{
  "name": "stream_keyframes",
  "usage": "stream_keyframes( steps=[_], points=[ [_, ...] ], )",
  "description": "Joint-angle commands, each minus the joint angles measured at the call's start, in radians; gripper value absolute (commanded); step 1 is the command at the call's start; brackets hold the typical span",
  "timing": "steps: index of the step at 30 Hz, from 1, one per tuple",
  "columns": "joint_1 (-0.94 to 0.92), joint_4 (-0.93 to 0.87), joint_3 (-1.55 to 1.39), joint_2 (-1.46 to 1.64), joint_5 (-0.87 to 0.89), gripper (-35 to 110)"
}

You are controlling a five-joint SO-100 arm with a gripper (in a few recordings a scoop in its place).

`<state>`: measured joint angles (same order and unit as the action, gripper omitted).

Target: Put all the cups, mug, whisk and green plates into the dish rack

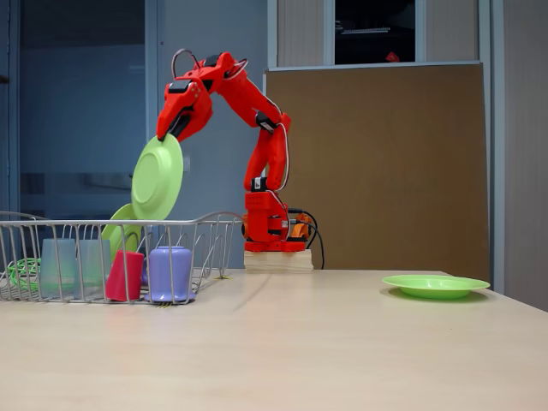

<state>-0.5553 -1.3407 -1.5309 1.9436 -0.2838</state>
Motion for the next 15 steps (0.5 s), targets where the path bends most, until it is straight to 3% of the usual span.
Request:
stream_keyframes(
  steps=[1,15],
  points=[
    [-0.041,0.067,-0.048,0.005,0.026,0],
    [-0.1,0.238,-0.255,0.015,0.141,0]
  ],
)
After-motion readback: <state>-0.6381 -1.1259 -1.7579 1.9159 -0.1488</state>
